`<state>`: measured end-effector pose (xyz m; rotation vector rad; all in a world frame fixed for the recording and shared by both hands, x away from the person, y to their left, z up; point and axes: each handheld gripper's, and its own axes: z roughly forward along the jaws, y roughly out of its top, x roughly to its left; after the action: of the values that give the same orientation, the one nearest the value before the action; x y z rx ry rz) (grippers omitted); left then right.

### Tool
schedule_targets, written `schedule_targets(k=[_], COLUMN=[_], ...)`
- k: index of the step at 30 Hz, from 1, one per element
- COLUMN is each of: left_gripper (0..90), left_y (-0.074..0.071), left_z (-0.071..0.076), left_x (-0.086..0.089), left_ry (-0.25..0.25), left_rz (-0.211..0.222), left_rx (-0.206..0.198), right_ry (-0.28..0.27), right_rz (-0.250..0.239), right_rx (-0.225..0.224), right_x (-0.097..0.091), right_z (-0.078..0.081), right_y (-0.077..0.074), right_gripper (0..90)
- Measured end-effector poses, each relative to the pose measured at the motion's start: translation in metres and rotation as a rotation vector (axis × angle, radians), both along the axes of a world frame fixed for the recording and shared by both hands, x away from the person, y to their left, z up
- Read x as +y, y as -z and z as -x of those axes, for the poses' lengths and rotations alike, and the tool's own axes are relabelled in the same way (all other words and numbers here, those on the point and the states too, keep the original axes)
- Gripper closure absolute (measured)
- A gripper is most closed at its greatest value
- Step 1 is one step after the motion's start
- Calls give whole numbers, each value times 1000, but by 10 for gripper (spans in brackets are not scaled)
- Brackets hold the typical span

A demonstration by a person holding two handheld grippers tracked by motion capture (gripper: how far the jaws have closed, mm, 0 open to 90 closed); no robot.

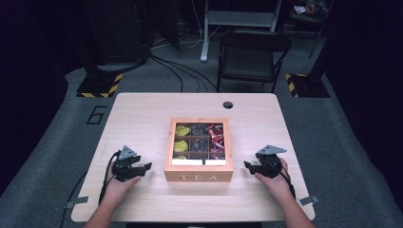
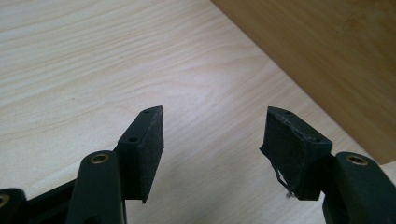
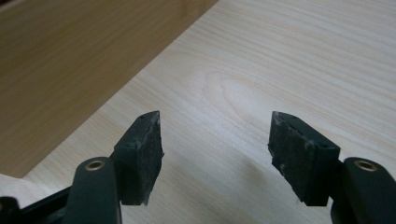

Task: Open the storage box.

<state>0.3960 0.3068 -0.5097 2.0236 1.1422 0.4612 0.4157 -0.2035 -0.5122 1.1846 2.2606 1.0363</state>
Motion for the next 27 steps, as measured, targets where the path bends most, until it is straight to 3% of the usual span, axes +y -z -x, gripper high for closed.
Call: schedule_targets(k=[7,11,13,18,27], left_gripper=[383,383,384,403,439], left_y=[-9,-13,-16,-19,-30], left_z=[6,9,10,12,19], left_x=[-4,-6,-8,-11,-19], left_ry=[-5,-1,13,43,92], left_rz=[52,54,36,49,75], left_rx=[-5,-7,-3,3,1], right_ry=[-9,-18,-20,-36,-74], right_rz=[-12,-8,-6,-8,-73], right_rx=[-31,-55,-62,-68,-71], right_x=[6,11,13,14,11], right_z=[7,11,13,16,21], right_y=[-7,-11,-13,-18,-28], right_gripper=[347,361,360,366,416])
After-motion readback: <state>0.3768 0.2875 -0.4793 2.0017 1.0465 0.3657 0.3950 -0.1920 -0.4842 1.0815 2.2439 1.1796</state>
